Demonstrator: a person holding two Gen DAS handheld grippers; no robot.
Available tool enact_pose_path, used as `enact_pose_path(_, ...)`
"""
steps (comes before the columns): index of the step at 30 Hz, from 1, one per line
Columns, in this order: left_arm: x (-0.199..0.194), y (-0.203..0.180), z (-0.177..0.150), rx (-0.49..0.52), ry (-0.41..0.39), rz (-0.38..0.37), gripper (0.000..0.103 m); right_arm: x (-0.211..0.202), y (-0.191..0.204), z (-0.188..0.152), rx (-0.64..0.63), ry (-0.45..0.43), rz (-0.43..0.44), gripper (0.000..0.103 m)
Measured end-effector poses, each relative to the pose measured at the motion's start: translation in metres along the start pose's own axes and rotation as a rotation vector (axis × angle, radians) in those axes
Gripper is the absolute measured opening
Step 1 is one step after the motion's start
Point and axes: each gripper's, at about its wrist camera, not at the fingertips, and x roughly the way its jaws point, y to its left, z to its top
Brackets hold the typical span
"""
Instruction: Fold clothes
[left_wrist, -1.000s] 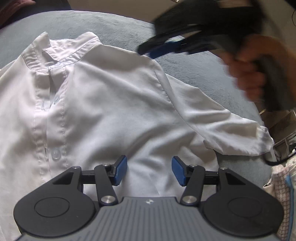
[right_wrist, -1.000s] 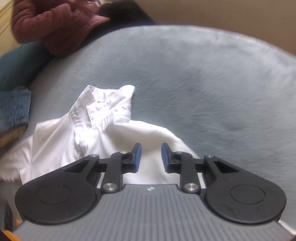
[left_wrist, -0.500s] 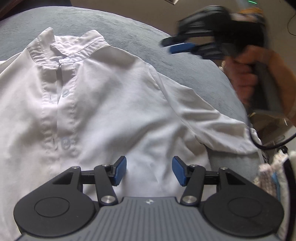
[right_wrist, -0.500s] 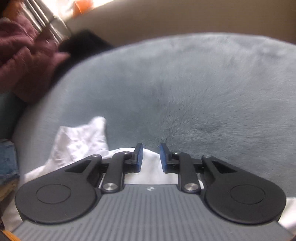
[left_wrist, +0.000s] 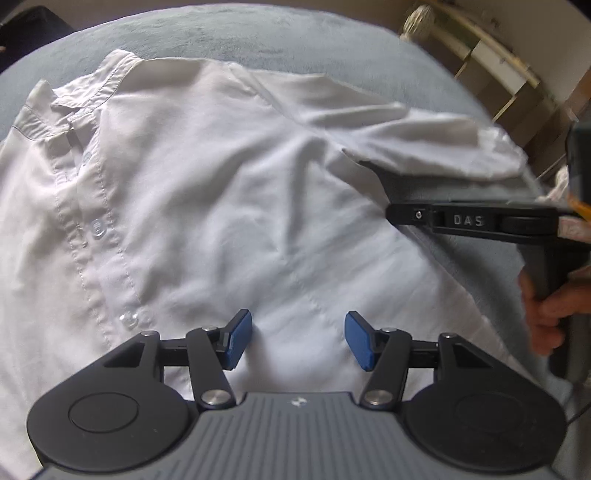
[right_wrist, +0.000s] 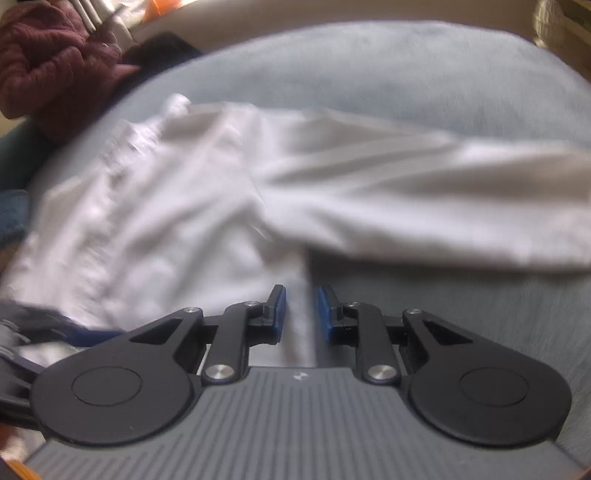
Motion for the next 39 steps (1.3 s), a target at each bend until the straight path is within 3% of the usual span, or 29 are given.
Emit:
enact_pose_path(2, -0.008, -0.007, 0.001, -0.004, 0.016, 0.048, 0.057, -0.012, -0.023, -0.005, 0.154, -0.044, 0.086, 0.016)
enact_pose_path(6, -0.025, -0.022, 0.002, -0.027, 0.043, 0.144, 0.058, -0.056, -0.050, -0.020, 0.251, -0.142, 0.141, 0.020)
enact_pose_path(12, -0.075, -0.041, -0.019, -0.282, 0.037, 0.262, 0.058, -0.089, -0.054, -0.067, 0.051, -0.100, -0.075, 0.021)
enact_pose_path(15, -0.101, -0.043, -0.037, -0.415, 0.069, 0.307, 0.057, -0.102, -0.043, -0.079, -0.017, -0.074, -0.008, 0.021)
enact_pose_path(16, -0.112, -0.040, -0.038, -0.449, 0.086, 0.323, 0.052, -0.105, -0.036, -0.082, -0.055, -0.056, 0.023, 0.021)
enact_pose_path(18, -0.142, -0.027, -0.034, -0.510, 0.095, 0.347, 0.049, -0.105, -0.029, -0.088, -0.126, -0.024, 0.056, 0.021)
enact_pose_path(21, -0.232, 0.010, -0.010, -0.540, -0.022, 0.449, 0.051, -0.094, -0.031, -0.093, -0.150, -0.008, 0.069, 0.021)
enact_pose_path(25, -0.359, 0.068, 0.008, -0.553, -0.169, 0.717, 0.061, -0.099, -0.026, -0.080, -0.105, -0.071, 0.108, 0.021)
enact_pose_path(29, -0.459, 0.117, 0.000, -0.572, -0.259, 1.030, 0.066, -0.105, 0.016, -0.073, -0.134, -0.139, 0.211, 0.021)
enact_pose_path(32, -0.517, 0.151, -0.015, -0.630, -0.325, 1.175, 0.066, -0.102, 0.049, -0.084, -0.131, -0.155, 0.289, 0.021)
enact_pose_path(35, -0.550, 0.179, -0.037, -0.689, -0.392, 1.239, 0.071, -0.097, 0.081, -0.099, -0.124, -0.161, 0.357, 0.021)
enact_pose_path(37, -0.547, 0.198, -0.058, -0.704, -0.389, 1.252, 0.073, -0.094, 0.100, -0.114, -0.143, -0.150, 0.400, 0.022)
enact_pose_path(39, -0.529, 0.223, -0.081, -0.710, -0.360, 1.216, 0.073, -0.094, 0.121, -0.131, -0.197, -0.144, 0.448, 0.022)
